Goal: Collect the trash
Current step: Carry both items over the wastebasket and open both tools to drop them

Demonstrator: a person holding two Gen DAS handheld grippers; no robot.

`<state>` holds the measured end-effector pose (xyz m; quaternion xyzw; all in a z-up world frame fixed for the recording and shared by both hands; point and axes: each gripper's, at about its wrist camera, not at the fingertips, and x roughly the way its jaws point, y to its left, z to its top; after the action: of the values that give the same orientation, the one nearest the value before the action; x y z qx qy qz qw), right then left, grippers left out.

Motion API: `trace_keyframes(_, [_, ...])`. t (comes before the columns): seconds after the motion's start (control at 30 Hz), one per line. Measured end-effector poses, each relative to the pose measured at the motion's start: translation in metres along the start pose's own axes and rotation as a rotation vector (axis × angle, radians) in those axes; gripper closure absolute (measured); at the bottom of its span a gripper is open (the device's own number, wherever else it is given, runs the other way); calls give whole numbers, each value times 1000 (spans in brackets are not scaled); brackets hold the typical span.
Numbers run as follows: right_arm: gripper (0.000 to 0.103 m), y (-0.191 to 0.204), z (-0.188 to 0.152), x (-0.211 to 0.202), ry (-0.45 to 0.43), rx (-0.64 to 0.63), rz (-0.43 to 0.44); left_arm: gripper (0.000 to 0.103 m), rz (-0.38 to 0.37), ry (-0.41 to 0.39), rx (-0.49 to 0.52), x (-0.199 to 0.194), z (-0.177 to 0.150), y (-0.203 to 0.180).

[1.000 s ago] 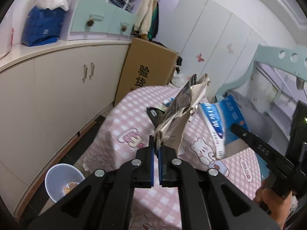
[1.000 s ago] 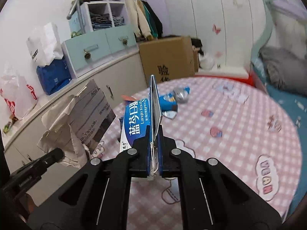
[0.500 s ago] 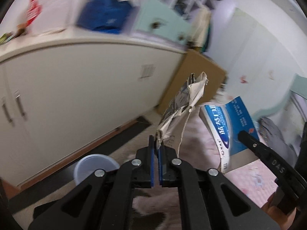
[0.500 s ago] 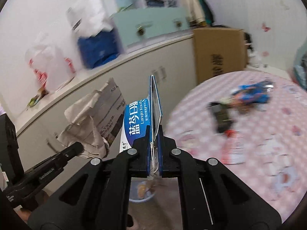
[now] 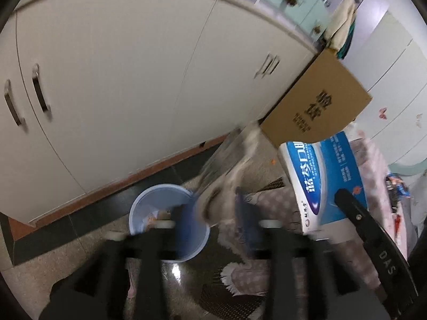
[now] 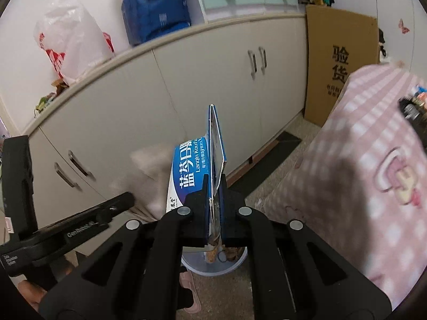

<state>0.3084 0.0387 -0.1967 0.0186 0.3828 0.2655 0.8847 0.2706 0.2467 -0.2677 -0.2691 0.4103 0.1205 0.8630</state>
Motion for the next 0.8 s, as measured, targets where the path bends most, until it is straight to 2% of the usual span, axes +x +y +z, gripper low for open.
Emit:
trace_keyframes(0.13, [97,0,-5,15,34,7,-5,43,11,34,15,14,-4,3])
trace_keyframes(0.3, [97,0,-10,19,53,11,2,43,28,28,23,13,-8,5])
trace_keyframes(0.8, [97,12,-8,23,41,5,44,41,71,-33,-6,-6,-4,15])
